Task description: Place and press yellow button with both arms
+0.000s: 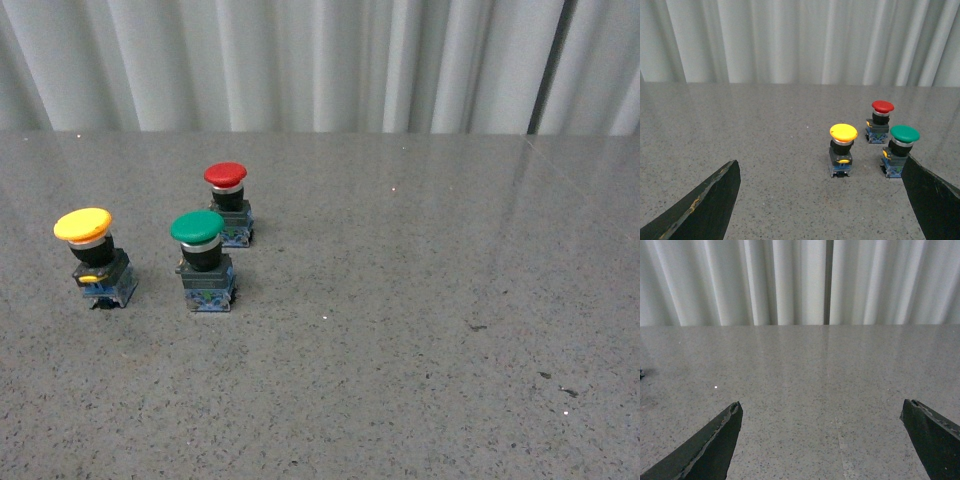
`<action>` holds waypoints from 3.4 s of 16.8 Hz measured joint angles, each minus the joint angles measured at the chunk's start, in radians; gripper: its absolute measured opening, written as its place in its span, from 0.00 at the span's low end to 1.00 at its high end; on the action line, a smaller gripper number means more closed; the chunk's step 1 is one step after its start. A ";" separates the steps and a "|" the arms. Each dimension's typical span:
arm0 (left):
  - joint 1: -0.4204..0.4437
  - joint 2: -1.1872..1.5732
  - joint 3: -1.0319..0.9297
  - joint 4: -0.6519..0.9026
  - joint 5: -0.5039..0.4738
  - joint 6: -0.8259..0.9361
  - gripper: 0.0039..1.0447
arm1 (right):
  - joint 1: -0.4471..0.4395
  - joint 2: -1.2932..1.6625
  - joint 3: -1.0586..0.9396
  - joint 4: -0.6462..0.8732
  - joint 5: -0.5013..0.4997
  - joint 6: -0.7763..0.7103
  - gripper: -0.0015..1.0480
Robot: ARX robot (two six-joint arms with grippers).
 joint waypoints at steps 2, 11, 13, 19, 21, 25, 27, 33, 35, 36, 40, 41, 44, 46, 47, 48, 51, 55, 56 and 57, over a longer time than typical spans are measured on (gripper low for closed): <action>0.000 0.000 0.000 0.000 0.000 0.000 0.94 | 0.000 0.000 0.000 0.000 0.000 0.000 0.94; 0.000 0.000 0.000 0.000 0.000 0.000 0.94 | 0.000 0.000 0.000 0.000 0.000 0.000 0.94; 0.000 0.000 0.000 0.000 0.000 0.000 0.94 | 0.000 0.000 0.000 0.000 0.000 0.000 0.94; 0.000 0.000 0.000 0.000 0.000 0.000 0.94 | 0.000 0.000 0.000 0.000 0.000 0.000 0.94; 0.000 0.000 0.000 0.000 0.000 0.000 0.94 | 0.000 0.000 0.000 0.000 0.000 0.000 0.94; 0.000 0.000 0.000 0.000 0.000 0.000 0.94 | 0.000 0.000 0.000 0.000 0.000 0.000 0.94; -0.076 0.094 0.048 -0.117 -0.197 -0.021 0.94 | 0.000 0.000 0.000 0.000 0.001 0.000 0.94; 0.070 0.820 0.363 0.411 -0.113 0.059 0.94 | 0.000 0.000 0.000 0.000 0.000 0.000 0.94; 0.055 1.045 0.486 0.413 -0.053 0.065 0.94 | 0.000 0.000 0.000 0.000 0.000 0.000 0.94; 0.042 1.116 0.526 0.406 -0.040 0.061 0.94 | 0.000 0.000 0.000 0.000 0.000 0.000 0.94; -0.063 1.390 0.686 0.367 0.022 0.029 0.94 | 0.000 0.000 0.000 0.000 0.000 0.000 0.94; -0.096 1.449 0.705 0.366 0.011 0.025 0.94 | 0.000 0.000 0.000 0.000 0.000 0.000 0.94; -0.139 1.526 0.712 0.348 -0.017 -0.002 0.94 | 0.000 0.000 0.000 0.000 0.000 0.000 0.94; -0.140 1.545 0.713 0.349 -0.037 -0.021 0.94 | 0.000 0.000 0.000 0.000 0.000 0.000 0.94; -0.159 1.560 0.713 0.349 -0.073 -0.033 0.94 | 0.000 0.000 0.000 0.000 0.000 0.000 0.94; -0.159 1.568 0.713 0.348 -0.084 -0.039 0.94 | 0.000 0.000 0.000 0.000 0.000 0.000 0.94; -0.154 1.578 0.695 0.368 -0.074 -0.050 0.90 | 0.000 0.000 0.000 0.000 0.000 0.000 0.94; -0.141 1.548 0.673 0.347 -0.074 -0.048 0.48 | 0.000 0.000 0.000 0.000 0.000 0.000 0.94; -0.141 1.535 0.673 0.345 -0.075 -0.046 0.43 | 0.000 0.000 0.000 0.000 0.000 0.000 0.94; -0.142 1.501 0.673 0.325 -0.075 -0.045 0.36 | 0.000 0.000 0.000 0.000 0.000 0.000 0.94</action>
